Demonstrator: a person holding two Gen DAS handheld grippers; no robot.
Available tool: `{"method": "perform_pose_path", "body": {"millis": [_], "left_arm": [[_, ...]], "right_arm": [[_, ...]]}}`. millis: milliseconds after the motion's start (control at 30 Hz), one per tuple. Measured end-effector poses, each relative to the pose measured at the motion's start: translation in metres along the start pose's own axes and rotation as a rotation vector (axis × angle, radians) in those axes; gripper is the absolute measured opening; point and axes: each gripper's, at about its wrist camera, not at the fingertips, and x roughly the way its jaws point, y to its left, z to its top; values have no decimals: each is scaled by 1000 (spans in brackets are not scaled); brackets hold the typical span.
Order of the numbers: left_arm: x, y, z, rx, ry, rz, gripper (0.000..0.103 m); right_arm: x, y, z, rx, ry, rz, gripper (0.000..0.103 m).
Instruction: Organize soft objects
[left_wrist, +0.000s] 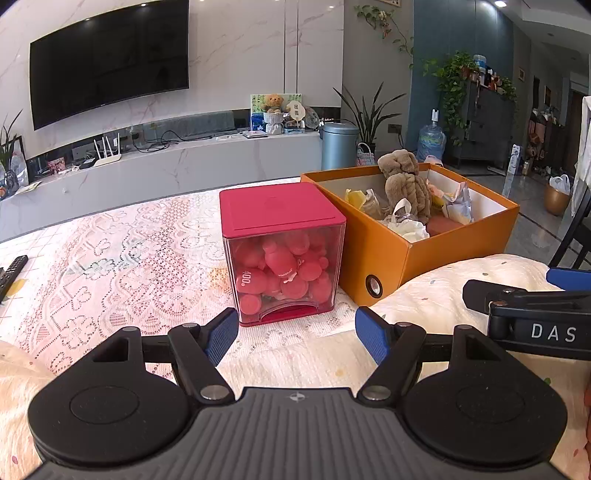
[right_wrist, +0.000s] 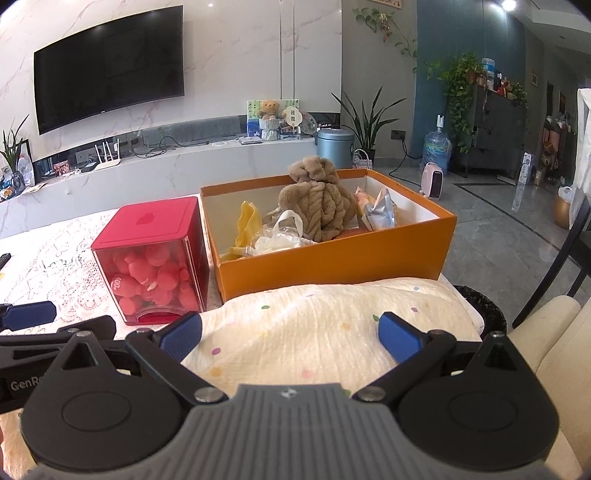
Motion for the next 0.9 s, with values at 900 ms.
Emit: {"method": "perform_pose_path", "body": {"millis": [900], "left_arm": [[-1, 1, 0, -9, 3, 5, 85]], "right_arm": [[-1, 3, -2, -22, -8, -14, 100]]}}
